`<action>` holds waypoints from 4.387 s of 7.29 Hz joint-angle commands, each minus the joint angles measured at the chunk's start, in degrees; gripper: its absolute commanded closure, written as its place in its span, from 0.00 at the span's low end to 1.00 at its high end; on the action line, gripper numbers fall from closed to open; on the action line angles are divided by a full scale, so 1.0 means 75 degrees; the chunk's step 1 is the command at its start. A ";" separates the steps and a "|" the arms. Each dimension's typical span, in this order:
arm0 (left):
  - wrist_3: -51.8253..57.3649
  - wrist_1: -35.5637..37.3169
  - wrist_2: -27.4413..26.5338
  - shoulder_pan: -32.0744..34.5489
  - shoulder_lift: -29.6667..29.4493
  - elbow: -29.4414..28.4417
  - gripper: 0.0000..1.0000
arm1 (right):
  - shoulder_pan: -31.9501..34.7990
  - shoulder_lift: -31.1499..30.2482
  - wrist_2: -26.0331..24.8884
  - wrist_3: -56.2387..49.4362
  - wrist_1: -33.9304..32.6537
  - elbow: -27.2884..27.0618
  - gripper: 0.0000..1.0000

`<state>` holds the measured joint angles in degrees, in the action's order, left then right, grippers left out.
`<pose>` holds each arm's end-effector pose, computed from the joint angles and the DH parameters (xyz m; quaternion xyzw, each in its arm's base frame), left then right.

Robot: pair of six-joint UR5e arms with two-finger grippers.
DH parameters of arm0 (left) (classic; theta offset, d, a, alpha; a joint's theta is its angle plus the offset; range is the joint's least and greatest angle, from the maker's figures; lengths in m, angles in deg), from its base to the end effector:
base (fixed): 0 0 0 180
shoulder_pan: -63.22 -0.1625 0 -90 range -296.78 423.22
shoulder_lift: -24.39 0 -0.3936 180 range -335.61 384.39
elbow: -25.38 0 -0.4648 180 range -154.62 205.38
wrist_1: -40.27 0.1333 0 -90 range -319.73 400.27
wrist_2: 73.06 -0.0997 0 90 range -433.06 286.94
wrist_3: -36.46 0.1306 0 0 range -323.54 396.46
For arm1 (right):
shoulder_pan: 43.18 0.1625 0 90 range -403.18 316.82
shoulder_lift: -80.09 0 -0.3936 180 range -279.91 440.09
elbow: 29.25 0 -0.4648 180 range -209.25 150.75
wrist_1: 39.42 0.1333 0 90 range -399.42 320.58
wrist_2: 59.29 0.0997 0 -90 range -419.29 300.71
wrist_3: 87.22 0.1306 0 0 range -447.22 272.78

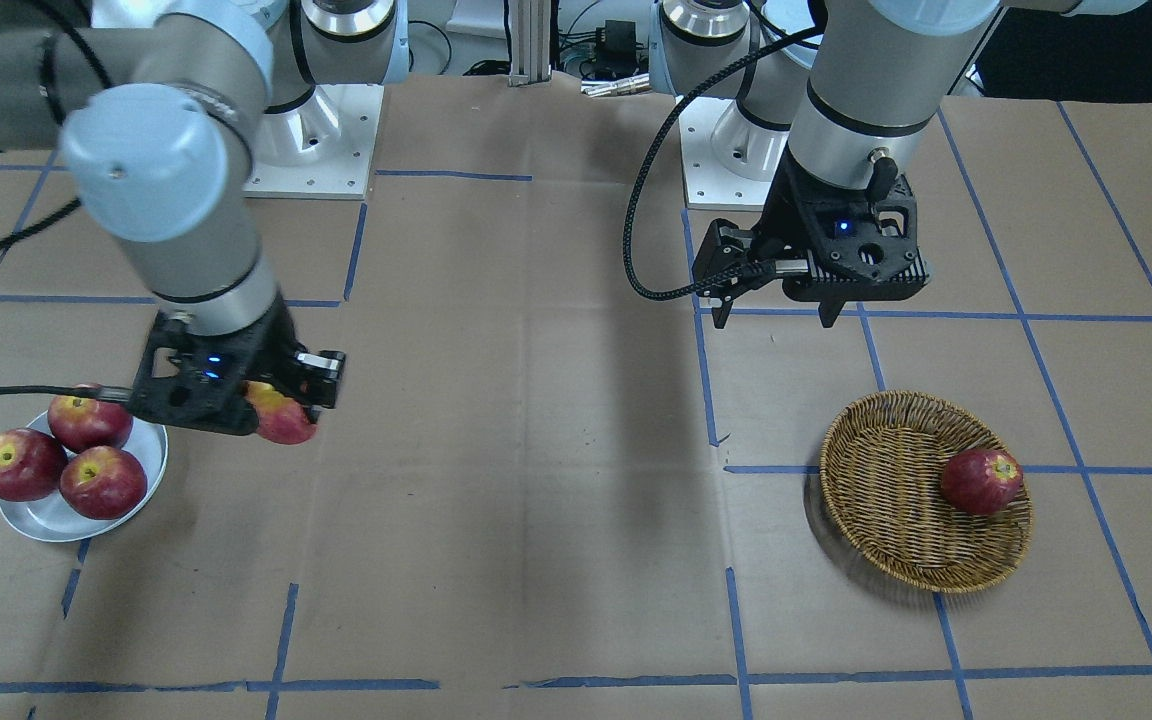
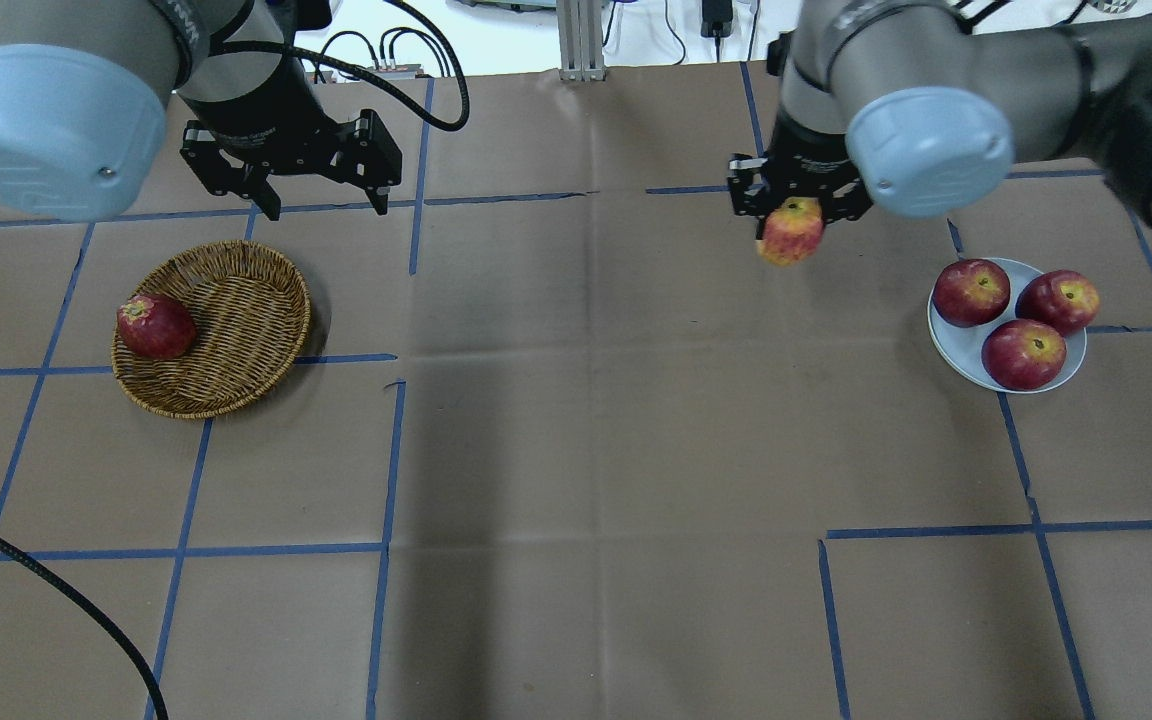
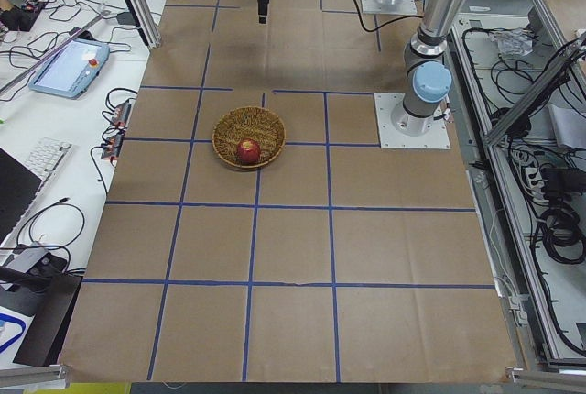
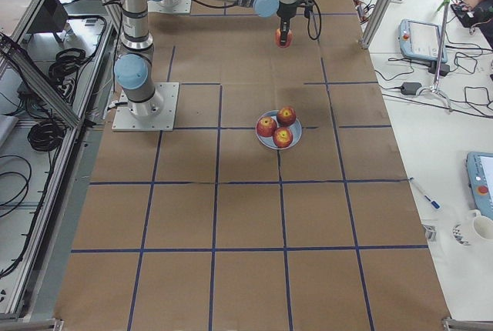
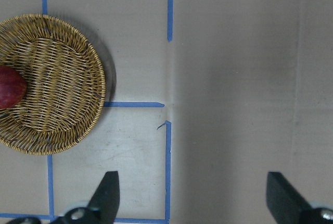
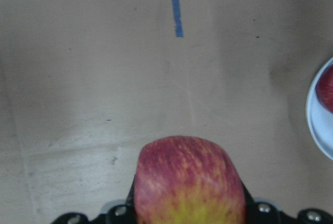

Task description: Transfer apple from basket to plate

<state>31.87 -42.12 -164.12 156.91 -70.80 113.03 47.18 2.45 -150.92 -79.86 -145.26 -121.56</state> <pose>-0.1699 -0.6004 0.4096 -0.0082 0.9991 -0.0422 0.0062 0.1336 -0.6354 0.3008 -0.0612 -0.9980 0.0111 0.0135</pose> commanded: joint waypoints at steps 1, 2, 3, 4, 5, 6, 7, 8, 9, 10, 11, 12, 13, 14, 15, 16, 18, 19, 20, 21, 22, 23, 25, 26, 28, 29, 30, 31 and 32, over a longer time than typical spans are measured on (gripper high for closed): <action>-0.0008 0.0005 0.0000 0.0001 0.0025 0.0010 0.01 | -0.1553 -0.0323 -0.0005 -0.2074 0.0039 -0.0405 0.43; -0.0008 0.0005 -0.0035 0.0001 0.0048 0.0010 0.01 | -0.2221 -0.0324 -0.0005 -0.2895 0.0038 -0.0442 0.43; -0.0008 -0.0007 -0.0059 0.0012 0.0037 0.0021 0.01 | -0.2854 -0.0301 0.0030 -0.3461 0.0038 -0.0454 0.43; -0.0008 0.0005 -0.0070 0.0012 0.0002 0.0033 0.01 | -0.3267 -0.0219 0.0030 -0.4104 0.0004 -0.0477 0.43; -0.0008 0.0005 -0.0024 0.0012 -0.0045 0.0033 0.01 | -0.3410 -0.0102 0.0065 -0.4308 -0.0310 -0.0489 0.44; -0.0008 0.0005 -0.0047 0.0012 -0.0080 0.0033 0.01 | -0.3411 0.0131 0.0065 -0.4310 -0.0626 -0.0651 0.44; -0.0008 0.0017 -0.0047 0.0012 -0.0081 0.0080 0.01 | -0.3423 0.0284 0.0088 -0.4507 -0.1268 -0.0932 0.44; -0.0008 0.0017 -0.0001 0.0012 -0.0081 0.0115 0.01 | -0.3423 0.0320 0.0077 -0.4567 -0.1599 -0.1224 0.44; -0.0008 0.0017 0.0023 0.0012 -0.0092 0.0092 0.01 | -0.3423 0.0425 0.0112 -0.4568 -0.2066 -0.1366 0.44; -0.0008 0.0017 0.0035 0.0012 -0.0104 0.0080 0.01 | -0.3423 0.0565 0.0124 -0.4568 -0.2152 -0.1426 0.44; -0.0008 0.0017 0.0023 0.0012 -0.0127 0.0022 0.01 | -0.3423 0.0660 0.0124 -0.4568 -0.2153 -0.1438 0.44; -0.0008 0.0017 0.0012 0.0012 -0.0127 0.0022 0.01 | -0.3423 0.0788 0.0112 -0.4579 -0.2153 -0.1450 0.43; -0.0008 0.0017 0.0011 0.0012 -0.0116 0.0022 0.01 | -0.3423 0.0789 0.0054 -0.4580 -0.2130 -0.1450 0.43; -0.0008 0.0017 0.0011 0.0012 -0.0127 0.0022 0.01 | -0.3423 0.0778 0.0030 -0.4568 -0.2083 -0.1450 0.23; -0.0008 0.0017 0.0011 0.0012 -0.0127 0.0022 0.01 | -0.3423 0.0755 0.0018 -0.4545 -0.2025 -0.1415 0.00; -0.0008 0.0017 0.0011 0.0012 -0.0127 0.0022 0.01 | -0.3423 0.0685 0.0018 -0.4544 -0.2012 -0.1357 0.00; -0.0008 0.0017 0.0035 0.0012 -0.0162 0.0022 0.01 | -0.3377 0.0149 0.0030 -0.4498 -0.1374 -0.1054 0.00; -0.0008 0.0017 0.0035 0.0012 -0.0163 0.0022 0.01 | -0.3330 -0.0273 0.0042 -0.4416 -0.0359 -0.0518 0.00; -0.0008 0.0028 0.0023 0.0012 -0.0163 0.0022 0.01 | -0.3236 -0.0555 0.0088 -0.4195 0.0754 -0.0060 0.00; -0.0008 0.0028 0.0012 0.0012 -0.0163 0.0022 0.01 | -0.2876 -0.0837 0.0019 -0.3868 0.1345 0.0211 0.00; -0.0008 0.0028 -0.0047 0.0012 -0.0163 0.0022 0.01 | -0.2362 -0.1187 0.0030 -0.3319 0.1861 0.0272 0.00; -0.0008 0.0028 -0.0047 0.0012 -0.0163 0.0022 0.01 | -0.1846 -0.1446 0.0030 -0.2734 0.2168 0.0296 0.00; 0.0003 -0.0006 -0.0059 0.0012 -0.0128 0.0033 0.01 | -0.0722 -0.1741 0.0030 -0.1445 0.2440 0.0308 0.00; 0.0050 -0.0099 -0.0117 0.0059 -0.0069 0.0056 0.01 | -0.0182 -0.1904 0.0030 -0.1021 0.2452 0.0238 0.00; 0.0085 -0.0100 -0.0597 0.0118 -0.0127 0.0092 0.01 | 0.0104 -0.1964 0.0076 -0.1144 0.2441 0.0063 0.00; 0.0085 -0.0089 -0.0586 0.0118 -0.0104 0.0196 0.01 | 0.0046 -0.1999 0.0077 -0.1285 0.2302 -0.0170 0.00; 0.0085 -0.0089 -0.0551 0.0118 -0.0116 0.0220 0.01 | 0.0023 -0.2011 0.0100 -0.1403 0.2265 -0.0254 0.00; 0.0085 -0.0089 -0.0539 0.0129 -0.0116 0.0232 0.01 | -0.0001 -0.2011 0.0112 -0.1404 0.2265 -0.0255 0.00; 0.0085 -0.0089 -0.0528 0.0153 -0.0116 0.0232 0.01 | -0.0048 -0.2011 0.0112 -0.1404 0.2277 -0.0255 0.00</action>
<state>32.51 -42.79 -168.19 157.90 -71.67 114.69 47.16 -12.60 -150.14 -90.23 -128.18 -123.32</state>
